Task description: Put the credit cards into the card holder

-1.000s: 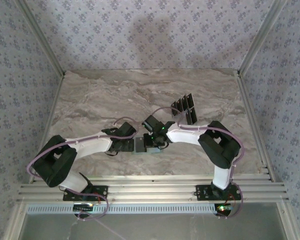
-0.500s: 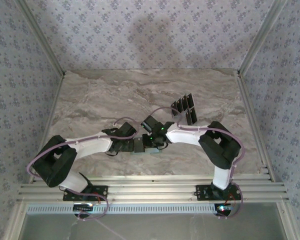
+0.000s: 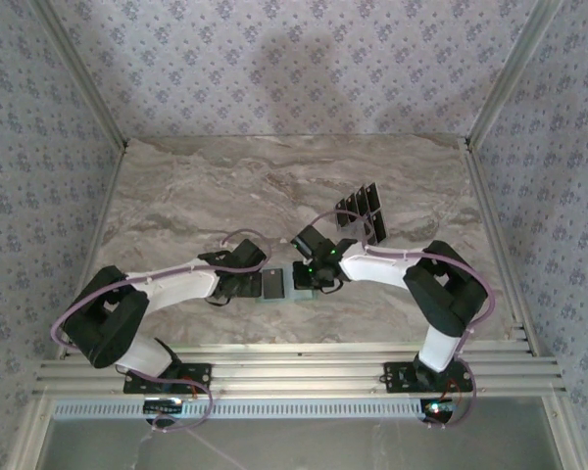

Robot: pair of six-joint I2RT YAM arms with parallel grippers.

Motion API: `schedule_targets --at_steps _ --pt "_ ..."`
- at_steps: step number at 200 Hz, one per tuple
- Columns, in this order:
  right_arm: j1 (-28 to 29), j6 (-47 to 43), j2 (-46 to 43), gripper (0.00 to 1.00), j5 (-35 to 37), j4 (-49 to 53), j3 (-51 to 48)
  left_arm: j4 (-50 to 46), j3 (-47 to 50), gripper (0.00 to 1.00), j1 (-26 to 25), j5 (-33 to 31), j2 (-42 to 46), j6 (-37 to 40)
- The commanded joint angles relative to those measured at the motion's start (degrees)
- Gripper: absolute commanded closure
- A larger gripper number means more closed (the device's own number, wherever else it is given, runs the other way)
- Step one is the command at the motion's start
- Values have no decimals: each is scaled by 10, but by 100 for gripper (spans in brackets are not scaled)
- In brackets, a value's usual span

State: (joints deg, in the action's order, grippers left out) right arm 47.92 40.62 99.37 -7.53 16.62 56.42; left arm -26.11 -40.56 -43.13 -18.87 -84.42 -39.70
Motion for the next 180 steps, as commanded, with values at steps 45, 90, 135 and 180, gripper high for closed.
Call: schedule_targets --at_steps 45,90,135,180 --pt "16 -12 25 92 -11 9 55 -12 9 0 3 5 -8 0" --pt "25 -2 52 93 -13 -5 59 -7 13 0 3 7 -9 0" --pt "34 4 71 93 -19 -12 67 -2 17 0 2 10 -9 -1" --pt "46 1 91 94 -22 -2 95 4 22 0 2 12 -10 0"
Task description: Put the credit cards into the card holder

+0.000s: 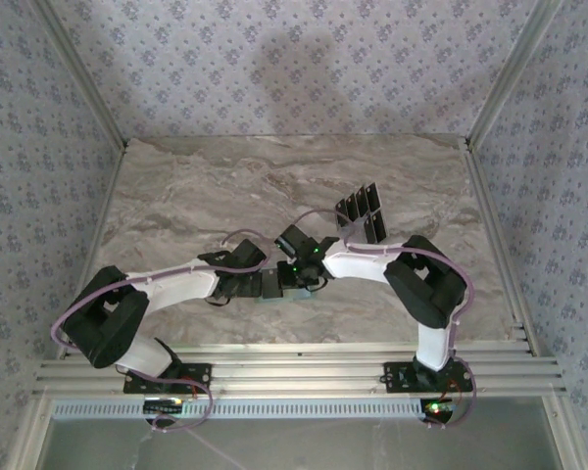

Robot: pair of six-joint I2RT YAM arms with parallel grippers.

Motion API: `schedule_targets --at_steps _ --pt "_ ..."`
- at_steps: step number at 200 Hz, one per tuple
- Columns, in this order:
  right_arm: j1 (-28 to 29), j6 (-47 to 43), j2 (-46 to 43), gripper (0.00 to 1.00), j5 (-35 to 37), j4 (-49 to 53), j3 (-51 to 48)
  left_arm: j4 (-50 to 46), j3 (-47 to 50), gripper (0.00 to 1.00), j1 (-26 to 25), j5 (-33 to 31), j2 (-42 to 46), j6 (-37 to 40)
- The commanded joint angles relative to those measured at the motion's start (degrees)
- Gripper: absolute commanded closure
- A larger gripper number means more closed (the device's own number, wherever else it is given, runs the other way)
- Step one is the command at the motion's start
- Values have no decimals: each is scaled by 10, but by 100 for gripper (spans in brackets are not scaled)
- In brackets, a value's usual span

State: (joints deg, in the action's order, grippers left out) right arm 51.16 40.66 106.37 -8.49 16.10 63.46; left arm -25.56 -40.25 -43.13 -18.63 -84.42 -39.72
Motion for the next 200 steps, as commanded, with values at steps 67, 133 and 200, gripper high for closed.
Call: schedule_targets --at_steps 67,133,200 --pt "17 -12 15 94 -13 28 43 -8 16 0 2 11 -5 0" --pt "-32 -42 -84 70 1 61 5 -54 -4 0 5 -7 60 8" --pt "-62 -107 -76 53 12 78 8 -49 -15 0 3 16 73 7"
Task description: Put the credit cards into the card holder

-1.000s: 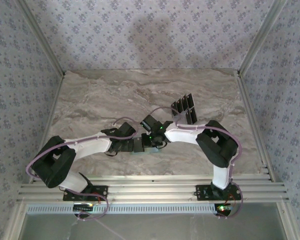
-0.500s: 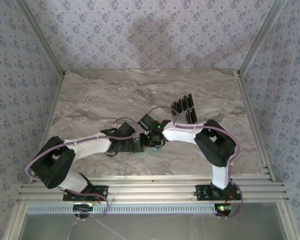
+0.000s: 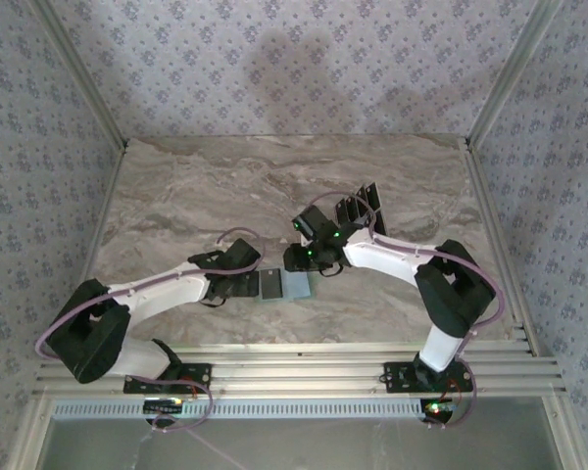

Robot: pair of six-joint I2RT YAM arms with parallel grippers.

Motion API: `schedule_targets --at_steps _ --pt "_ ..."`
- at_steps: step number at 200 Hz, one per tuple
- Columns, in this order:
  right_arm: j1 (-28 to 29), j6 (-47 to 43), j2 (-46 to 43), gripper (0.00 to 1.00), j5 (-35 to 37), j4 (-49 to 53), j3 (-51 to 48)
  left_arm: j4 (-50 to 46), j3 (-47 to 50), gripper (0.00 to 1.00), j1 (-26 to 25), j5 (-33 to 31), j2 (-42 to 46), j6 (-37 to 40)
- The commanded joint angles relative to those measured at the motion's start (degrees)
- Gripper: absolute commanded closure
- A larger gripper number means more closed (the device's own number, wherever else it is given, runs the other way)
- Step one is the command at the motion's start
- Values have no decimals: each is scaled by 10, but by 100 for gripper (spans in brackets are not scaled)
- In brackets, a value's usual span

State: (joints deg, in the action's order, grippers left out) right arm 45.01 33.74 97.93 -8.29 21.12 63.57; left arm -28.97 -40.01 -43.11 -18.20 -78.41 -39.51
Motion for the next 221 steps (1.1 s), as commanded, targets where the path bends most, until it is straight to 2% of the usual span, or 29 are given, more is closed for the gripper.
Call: schedule_targets --at_steps 1,138,221 --pt "0 -38 9 53 10 28 8 -15 -17 0 3 12 12 5" --pt "-1 -59 82 52 9 40 40 -8 -25 0 -10 13 -5 -2" --pt "8 19 88 51 -62 -67 -26 4 -25 0 -10 19 -5 7"
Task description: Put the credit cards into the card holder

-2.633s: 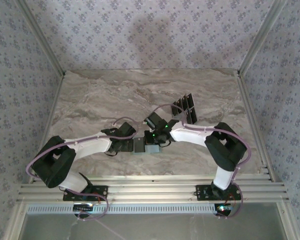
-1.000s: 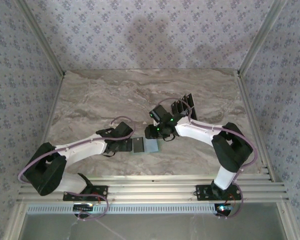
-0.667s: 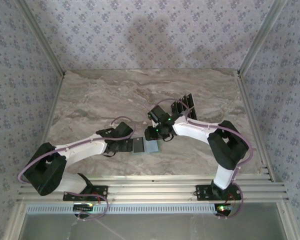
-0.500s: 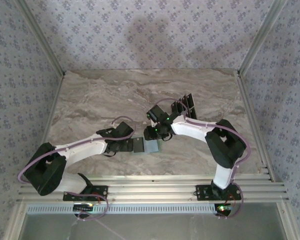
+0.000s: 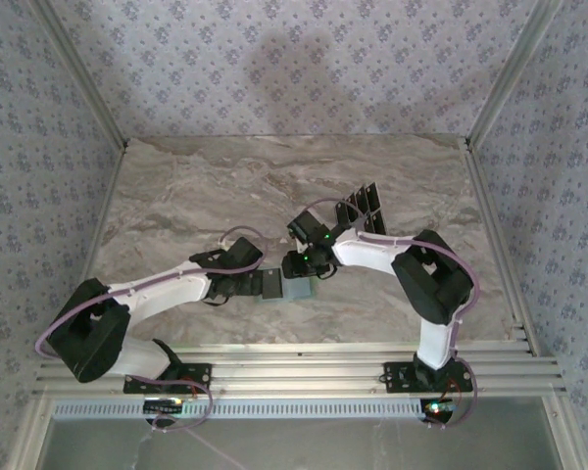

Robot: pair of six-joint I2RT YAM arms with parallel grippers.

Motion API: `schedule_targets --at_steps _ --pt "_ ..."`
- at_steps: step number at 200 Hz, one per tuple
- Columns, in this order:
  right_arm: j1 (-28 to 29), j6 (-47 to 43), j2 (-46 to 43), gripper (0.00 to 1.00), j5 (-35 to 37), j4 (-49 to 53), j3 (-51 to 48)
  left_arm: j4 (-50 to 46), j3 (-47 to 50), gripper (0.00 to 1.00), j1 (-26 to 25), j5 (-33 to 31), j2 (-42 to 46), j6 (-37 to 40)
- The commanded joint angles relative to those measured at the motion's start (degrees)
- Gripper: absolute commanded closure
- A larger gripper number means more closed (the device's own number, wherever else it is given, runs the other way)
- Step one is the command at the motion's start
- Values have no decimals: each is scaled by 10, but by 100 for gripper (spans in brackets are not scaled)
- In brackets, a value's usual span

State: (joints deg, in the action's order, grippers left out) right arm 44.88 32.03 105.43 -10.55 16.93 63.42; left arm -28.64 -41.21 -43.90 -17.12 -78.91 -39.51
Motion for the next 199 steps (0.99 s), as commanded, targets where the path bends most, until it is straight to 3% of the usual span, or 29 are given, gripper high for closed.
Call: schedule_targets --at_steps 1,59,116,199 --pt "10 36 13 51 -40 -26 -25 1 -13 0 -2 9 0 7" --pt "19 65 20 50 -41 -41 -24 22 12 0 -16 21 42 8" --pt "20 78 25 50 -39 -42 -26 74 48 0 -65 30 77 -6" --pt "21 91 29 48 -41 -45 -28 138 40 0 -125 5 59 -3"
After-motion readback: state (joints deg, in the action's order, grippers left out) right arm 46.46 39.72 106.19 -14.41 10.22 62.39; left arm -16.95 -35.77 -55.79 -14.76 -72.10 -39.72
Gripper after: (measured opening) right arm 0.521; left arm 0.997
